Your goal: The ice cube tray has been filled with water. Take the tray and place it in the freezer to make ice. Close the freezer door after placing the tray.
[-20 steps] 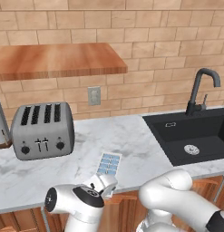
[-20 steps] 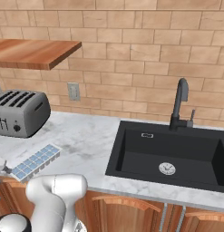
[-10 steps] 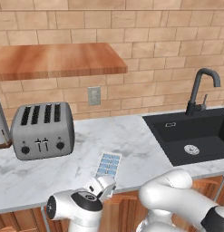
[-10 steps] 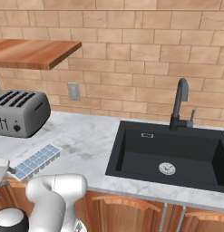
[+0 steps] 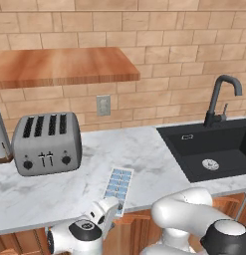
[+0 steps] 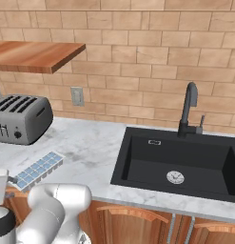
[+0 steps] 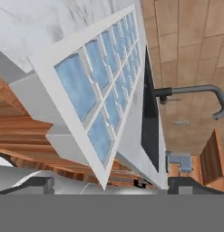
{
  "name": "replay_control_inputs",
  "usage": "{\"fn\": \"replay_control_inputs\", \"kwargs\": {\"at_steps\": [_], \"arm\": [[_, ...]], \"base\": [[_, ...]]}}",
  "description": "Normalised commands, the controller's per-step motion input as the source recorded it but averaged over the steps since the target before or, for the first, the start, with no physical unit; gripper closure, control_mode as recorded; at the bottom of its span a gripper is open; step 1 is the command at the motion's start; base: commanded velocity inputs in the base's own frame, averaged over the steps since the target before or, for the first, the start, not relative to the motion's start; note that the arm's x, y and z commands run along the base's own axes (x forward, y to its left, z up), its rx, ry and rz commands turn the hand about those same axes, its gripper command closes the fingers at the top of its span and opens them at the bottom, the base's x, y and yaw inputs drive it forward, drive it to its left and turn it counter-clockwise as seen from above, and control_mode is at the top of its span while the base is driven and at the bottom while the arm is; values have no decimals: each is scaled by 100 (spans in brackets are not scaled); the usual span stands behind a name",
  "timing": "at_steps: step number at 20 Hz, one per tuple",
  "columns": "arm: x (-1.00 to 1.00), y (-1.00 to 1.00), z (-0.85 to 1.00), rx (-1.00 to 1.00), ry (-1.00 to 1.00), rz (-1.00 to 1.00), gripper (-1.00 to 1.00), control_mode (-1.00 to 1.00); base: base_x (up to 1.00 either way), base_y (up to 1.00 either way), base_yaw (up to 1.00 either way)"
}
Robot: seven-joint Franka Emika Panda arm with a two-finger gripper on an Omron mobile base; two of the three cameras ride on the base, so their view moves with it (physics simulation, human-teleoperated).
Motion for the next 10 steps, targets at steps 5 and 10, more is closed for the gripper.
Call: {"fn": "replay_control_inputs", "kwargs": {"at_steps": [5, 10], "arm": [[18, 5, -23, -10, 0, 0, -100, -100], [13, 2, -25, -4, 0, 0, -100, -100]], "base": [[0, 0, 0], [0, 0, 0]]}}
